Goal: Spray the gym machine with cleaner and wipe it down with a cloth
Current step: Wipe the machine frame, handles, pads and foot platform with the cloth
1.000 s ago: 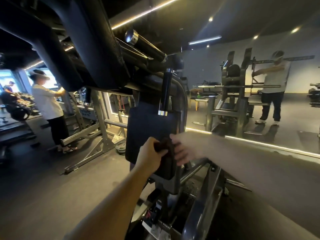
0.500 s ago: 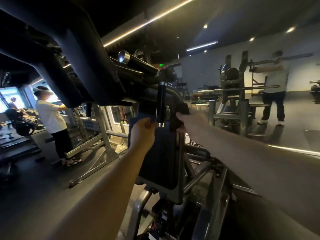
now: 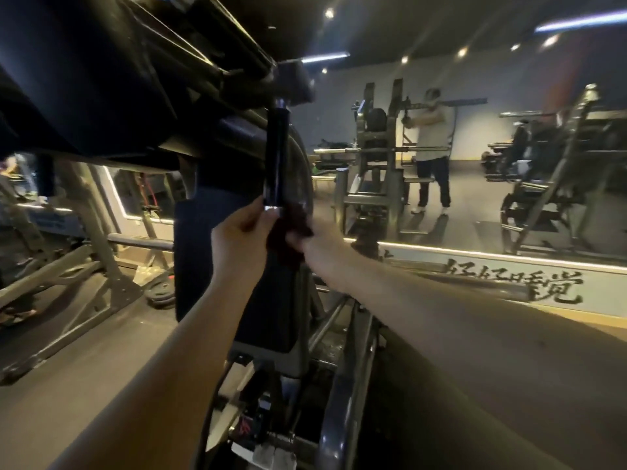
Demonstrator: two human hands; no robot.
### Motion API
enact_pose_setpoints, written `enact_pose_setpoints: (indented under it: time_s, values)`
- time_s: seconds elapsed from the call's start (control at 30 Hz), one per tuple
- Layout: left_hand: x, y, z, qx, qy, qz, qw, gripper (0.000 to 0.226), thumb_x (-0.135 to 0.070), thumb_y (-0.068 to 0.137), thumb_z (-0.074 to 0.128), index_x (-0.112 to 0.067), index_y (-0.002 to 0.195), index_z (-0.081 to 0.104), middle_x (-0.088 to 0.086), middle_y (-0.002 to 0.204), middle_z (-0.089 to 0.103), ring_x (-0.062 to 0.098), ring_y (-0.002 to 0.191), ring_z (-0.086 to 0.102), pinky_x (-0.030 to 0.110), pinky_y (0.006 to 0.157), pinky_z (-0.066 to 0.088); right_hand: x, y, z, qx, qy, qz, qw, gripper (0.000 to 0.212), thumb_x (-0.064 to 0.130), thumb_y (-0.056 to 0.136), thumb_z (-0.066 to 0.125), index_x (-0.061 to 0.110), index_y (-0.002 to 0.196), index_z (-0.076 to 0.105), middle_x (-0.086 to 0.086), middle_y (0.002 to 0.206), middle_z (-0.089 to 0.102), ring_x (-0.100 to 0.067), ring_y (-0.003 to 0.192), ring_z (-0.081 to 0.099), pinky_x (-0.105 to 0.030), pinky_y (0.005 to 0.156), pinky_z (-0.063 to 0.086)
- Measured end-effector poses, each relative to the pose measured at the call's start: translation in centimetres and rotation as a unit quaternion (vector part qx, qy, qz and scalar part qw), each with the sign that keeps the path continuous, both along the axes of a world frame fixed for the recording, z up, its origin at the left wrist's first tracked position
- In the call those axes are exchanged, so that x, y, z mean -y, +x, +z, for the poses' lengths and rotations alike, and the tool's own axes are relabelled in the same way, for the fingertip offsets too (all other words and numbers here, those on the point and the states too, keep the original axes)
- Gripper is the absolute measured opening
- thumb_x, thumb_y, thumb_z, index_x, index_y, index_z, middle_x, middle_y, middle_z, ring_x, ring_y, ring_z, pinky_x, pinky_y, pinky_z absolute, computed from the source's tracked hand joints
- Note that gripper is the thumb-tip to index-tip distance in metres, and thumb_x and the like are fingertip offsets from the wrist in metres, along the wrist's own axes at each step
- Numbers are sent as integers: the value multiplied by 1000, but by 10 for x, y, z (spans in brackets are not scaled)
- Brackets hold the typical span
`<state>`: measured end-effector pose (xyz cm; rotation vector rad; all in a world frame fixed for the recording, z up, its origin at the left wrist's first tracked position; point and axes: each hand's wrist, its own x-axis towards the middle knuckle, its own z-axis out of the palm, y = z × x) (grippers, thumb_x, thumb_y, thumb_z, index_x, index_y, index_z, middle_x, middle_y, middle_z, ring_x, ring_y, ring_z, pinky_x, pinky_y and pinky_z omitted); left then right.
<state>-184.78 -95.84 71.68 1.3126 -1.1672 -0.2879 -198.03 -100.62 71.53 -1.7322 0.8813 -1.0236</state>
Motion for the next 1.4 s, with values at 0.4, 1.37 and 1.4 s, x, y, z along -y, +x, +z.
enact_pose_setpoints:
  time_s: [0.4,1.37,1.4]
  values:
    - [-55,-66,-157,-41,261,-128,956,18,-26,100,65,-27,118,68,-1,104,76,17,101,73,36,89,60,-21,-104,-133,-31,245,61,967,22,22,105,58,14,124,65,-16,121,70,-31,113,69,-54,98,57]
    - [-173,-245,-163,-57,426,65,901,9,-38,99,66,-31,96,61,-5,101,67,10,95,64,19,85,50,-59,-260,-181,-271,49,349,896,18,19,92,75,24,110,71,7,104,73,-7,102,68,-27,92,51]
    - [-177,-243,-166,-54,439,49,895,10,-37,96,70,-33,98,61,-6,104,68,10,97,65,23,88,52,-61,-257,-184,-271,44,352,895,18,19,92,75,26,108,71,8,103,73,-6,101,67,-26,90,49]
